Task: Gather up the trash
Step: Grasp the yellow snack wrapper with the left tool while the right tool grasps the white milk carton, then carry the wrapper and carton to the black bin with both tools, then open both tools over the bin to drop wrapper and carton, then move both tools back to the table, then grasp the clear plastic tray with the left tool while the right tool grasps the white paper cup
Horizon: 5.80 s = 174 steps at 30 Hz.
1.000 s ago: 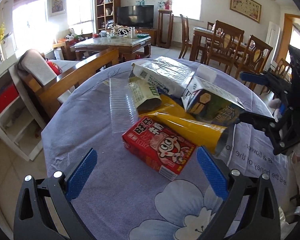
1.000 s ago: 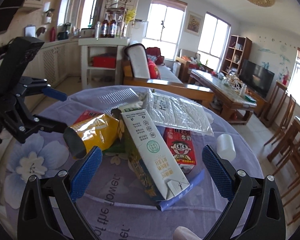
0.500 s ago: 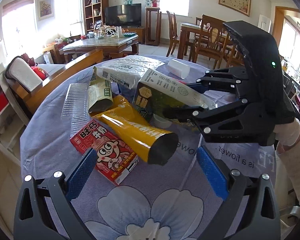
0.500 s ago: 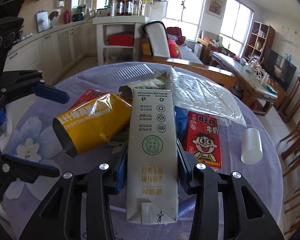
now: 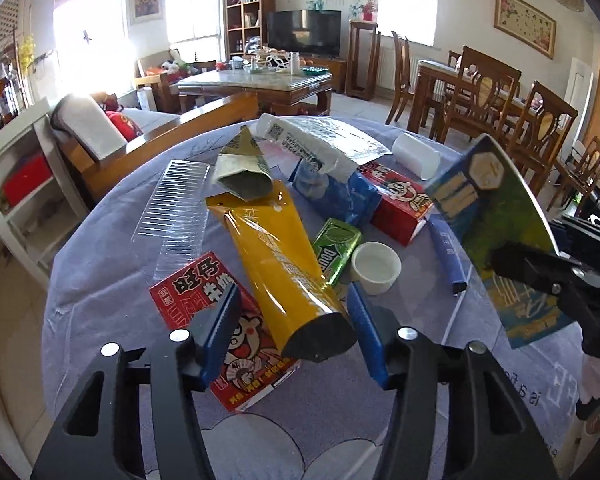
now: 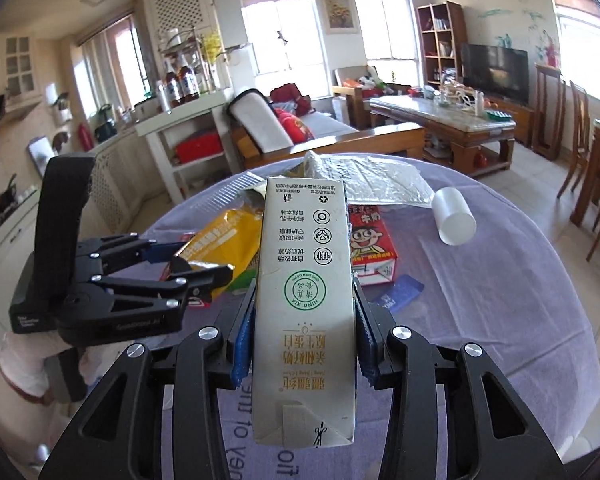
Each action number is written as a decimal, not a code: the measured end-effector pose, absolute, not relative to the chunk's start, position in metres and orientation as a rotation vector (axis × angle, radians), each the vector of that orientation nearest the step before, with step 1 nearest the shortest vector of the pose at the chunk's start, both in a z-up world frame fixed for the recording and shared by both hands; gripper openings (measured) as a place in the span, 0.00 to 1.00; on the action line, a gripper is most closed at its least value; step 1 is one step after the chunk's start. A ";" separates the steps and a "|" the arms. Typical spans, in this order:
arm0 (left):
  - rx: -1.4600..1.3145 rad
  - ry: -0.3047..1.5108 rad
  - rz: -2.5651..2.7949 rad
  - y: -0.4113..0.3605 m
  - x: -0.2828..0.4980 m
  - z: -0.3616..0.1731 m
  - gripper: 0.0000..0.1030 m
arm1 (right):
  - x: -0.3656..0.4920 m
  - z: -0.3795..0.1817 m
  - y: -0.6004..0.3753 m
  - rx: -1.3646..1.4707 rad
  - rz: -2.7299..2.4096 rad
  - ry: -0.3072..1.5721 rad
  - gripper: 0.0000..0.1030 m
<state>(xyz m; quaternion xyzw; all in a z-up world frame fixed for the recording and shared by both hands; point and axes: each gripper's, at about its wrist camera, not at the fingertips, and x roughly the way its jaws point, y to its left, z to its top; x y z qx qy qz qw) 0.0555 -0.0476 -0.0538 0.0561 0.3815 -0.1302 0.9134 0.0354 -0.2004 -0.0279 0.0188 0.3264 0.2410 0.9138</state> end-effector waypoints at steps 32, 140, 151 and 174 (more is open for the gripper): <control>0.075 0.508 -0.780 -0.147 -0.037 0.016 0.09 | -0.122 0.019 -0.378 0.399 0.239 0.339 0.41; -0.049 0.486 -0.584 -0.052 0.017 0.010 0.85 | -0.305 -0.105 -0.629 0.530 -1.729 0.372 0.95; -0.063 0.644 -0.304 0.039 0.126 -0.033 0.85 | -0.311 -0.092 -0.630 0.706 -1.559 0.239 0.95; -0.106 0.858 -0.380 0.042 0.162 -0.058 0.03 | -0.325 -0.110 -0.618 1.234 -1.253 -0.166 0.95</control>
